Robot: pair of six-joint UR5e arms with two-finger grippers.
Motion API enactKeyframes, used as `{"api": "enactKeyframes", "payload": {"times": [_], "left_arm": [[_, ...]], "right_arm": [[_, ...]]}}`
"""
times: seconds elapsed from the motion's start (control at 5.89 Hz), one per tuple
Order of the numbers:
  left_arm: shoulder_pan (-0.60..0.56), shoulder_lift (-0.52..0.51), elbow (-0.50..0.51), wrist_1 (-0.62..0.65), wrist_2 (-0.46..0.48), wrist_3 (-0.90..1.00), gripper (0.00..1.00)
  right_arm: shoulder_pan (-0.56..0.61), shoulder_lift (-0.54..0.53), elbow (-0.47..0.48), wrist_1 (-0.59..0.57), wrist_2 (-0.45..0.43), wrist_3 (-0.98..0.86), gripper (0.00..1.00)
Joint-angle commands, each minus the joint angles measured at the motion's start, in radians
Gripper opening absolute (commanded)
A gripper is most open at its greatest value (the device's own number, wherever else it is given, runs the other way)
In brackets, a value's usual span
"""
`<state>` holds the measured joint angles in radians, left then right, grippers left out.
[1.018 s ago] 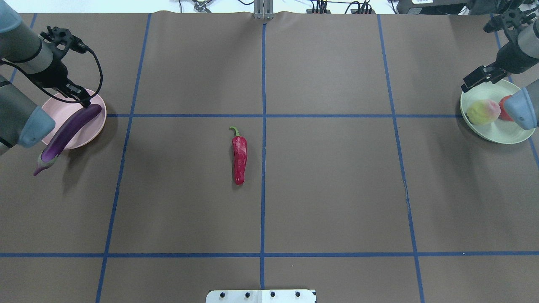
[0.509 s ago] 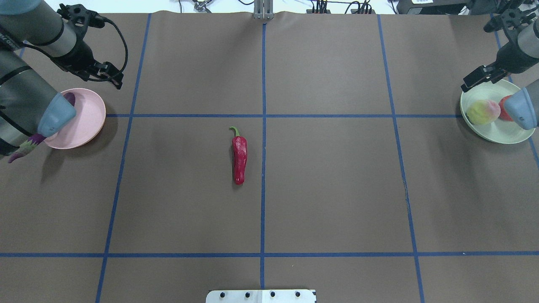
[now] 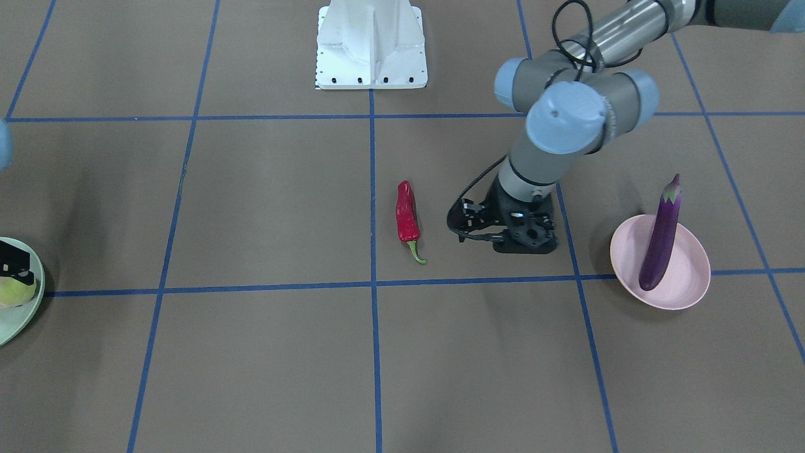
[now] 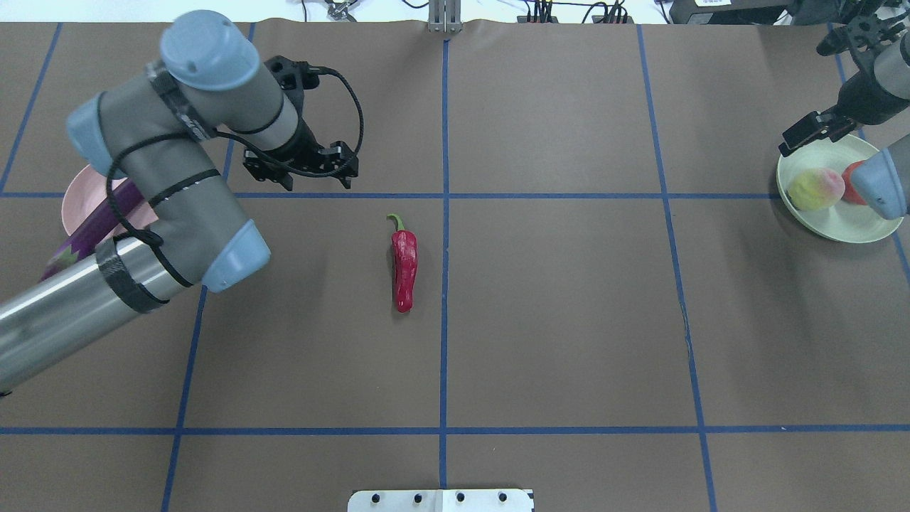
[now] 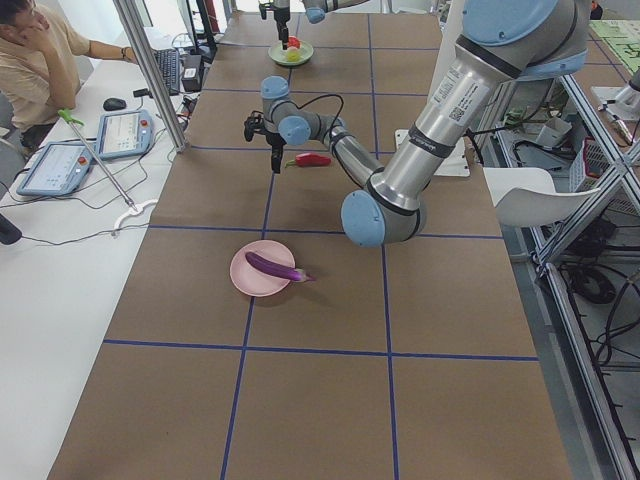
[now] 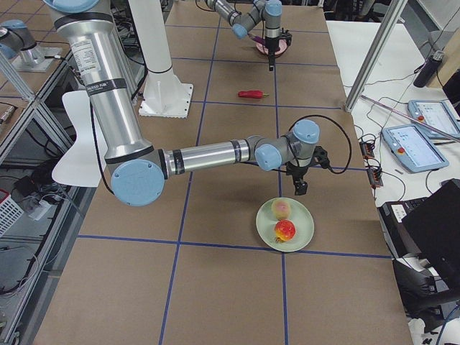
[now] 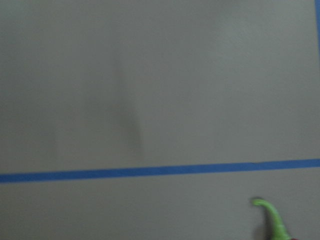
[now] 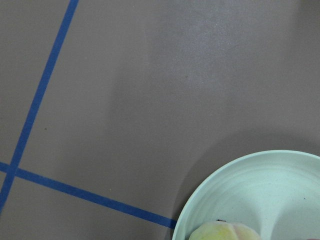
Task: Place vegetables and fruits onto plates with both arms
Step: 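Release the eggplant and move the left gripper to the red chili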
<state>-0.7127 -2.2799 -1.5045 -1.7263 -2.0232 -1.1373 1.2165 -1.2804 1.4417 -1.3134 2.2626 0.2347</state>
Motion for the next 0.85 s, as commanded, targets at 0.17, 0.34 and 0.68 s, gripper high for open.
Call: {"api": "enactKeyframes", "payload": {"times": [0.17,0.34,0.68], "left_arm": [[0.140,-0.127,0.157,0.001,0.099,-0.159,1.00],[0.153,-0.130,0.164,0.001,0.104,-0.179,1.00],[0.157,-0.133,0.179,0.001,0.104,-0.174,0.25]], "right_arm": [[0.000,0.000,-0.003,0.000,0.000,0.000,1.00],[0.000,-0.002,-0.006,0.000,0.000,0.000,1.00],[0.000,0.000,-0.006,-0.001,0.000,0.000,0.99]]}}
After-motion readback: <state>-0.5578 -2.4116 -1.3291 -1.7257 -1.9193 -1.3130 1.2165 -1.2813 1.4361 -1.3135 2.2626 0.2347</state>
